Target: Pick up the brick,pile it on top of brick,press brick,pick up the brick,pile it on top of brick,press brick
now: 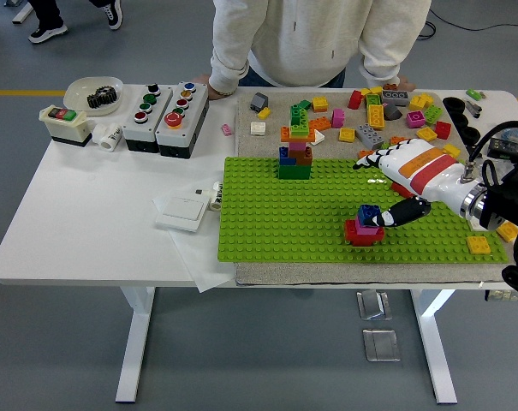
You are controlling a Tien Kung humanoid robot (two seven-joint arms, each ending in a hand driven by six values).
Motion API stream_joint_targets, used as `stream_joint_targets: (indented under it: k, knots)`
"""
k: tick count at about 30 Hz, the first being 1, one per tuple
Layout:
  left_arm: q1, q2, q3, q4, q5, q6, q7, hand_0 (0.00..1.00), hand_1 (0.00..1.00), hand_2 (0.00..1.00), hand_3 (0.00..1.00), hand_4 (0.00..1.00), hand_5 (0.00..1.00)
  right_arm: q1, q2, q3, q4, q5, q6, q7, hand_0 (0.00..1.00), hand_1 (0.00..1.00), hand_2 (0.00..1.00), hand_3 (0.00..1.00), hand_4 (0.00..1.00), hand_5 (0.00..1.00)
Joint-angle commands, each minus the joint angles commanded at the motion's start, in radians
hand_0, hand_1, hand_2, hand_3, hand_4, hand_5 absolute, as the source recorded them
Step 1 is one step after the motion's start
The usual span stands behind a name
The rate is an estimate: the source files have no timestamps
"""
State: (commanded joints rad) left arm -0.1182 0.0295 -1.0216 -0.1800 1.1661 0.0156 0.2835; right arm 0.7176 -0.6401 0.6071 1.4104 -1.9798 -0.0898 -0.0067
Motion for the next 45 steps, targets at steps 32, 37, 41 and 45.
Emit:
stream_joint_targets:
  k: [32, 37, 41, 45]
  knots:
    - [0.003, 0.001, -0.003, 0.0, 0.009, -0.004, 0.0, 0.78, 0.719, 0.66, 0.564, 0.591, 0.608, -0.099, -0.064, 0.09, 0.078, 0.194, 0.124, 0.038, 0.674, 0.669, 0.724, 0.583, 0.784, 0.524]
    - [0.001, 0.0, -0.002, 0.0, 0.007, -0.004, -0.001, 0.78, 0.719, 0.66, 0.564, 0.591, 0.608, -0.101, -0.066, 0.084, 0.08, 0.184, 0.122, 0.042, 0.674, 0.669, 0.724, 0.583, 0.784, 0.524]
    - [0.0, 0.0, -0.003, 0.0, 0.006, -0.003, -0.002, 0.78, 0.719, 0.661, 0.564, 0.59, 0.607, -0.104, -0.068, 0.083, 0.083, 0.188, 0.12, 0.045, 0.66, 0.657, 0.711, 0.586, 0.787, 0.519]
    - [0.0, 0.0, -0.002, 0.0, 0.005, -0.003, -0.002, 0.78, 0.718, 0.661, 0.564, 0.59, 0.608, -0.107, -0.069, 0.077, 0.089, 0.191, 0.119, 0.046, 0.661, 0.653, 0.706, 0.587, 0.789, 0.516]
